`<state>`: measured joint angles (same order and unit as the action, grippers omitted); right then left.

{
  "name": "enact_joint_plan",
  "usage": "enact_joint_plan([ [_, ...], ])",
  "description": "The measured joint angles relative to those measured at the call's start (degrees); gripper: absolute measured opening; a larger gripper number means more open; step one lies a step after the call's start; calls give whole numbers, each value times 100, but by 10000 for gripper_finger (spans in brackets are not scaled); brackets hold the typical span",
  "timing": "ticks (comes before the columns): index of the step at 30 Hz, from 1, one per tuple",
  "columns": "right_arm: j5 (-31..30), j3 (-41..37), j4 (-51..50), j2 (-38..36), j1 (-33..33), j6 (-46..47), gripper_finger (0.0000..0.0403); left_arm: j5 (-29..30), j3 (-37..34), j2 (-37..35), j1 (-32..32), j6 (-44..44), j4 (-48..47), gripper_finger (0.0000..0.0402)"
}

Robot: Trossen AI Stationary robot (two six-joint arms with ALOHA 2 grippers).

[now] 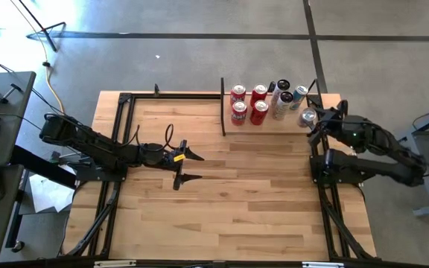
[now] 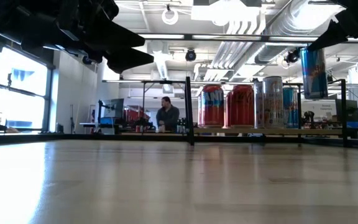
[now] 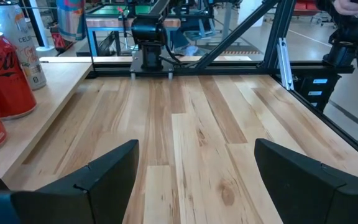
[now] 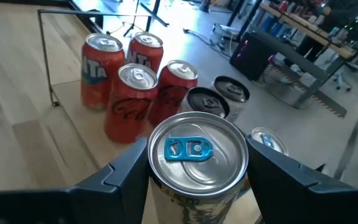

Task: Place canned beverage on shelf
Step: Put the blue soda can on the shelf aligned with the blue soda can

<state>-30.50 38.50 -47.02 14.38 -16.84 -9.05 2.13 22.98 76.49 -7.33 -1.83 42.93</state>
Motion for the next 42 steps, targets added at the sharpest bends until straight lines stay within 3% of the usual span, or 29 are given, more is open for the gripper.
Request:
enact_joint_plan([
  [7, 300, 0, 94, -7, -276, -189, 215, -3, 0, 0, -43, 52, 32, 310],
  [15, 1236, 0, 419, -7, -567, -457, 215, -8, 0, 0, -224, 55, 34, 310],
  [24, 1468, 0, 168, -5, -986, -432, 215, -4, 0, 0, -222, 252, 93, 310],
  [35, 1414, 130, 1041, 607, -1190, 109, 215, -4, 111, 0, 17, 444, 464, 310],
  [42, 453, 151, 1364, 1479, -1241, 1416, 215, 0, 298, 0, 64, 716, 455, 310],
])
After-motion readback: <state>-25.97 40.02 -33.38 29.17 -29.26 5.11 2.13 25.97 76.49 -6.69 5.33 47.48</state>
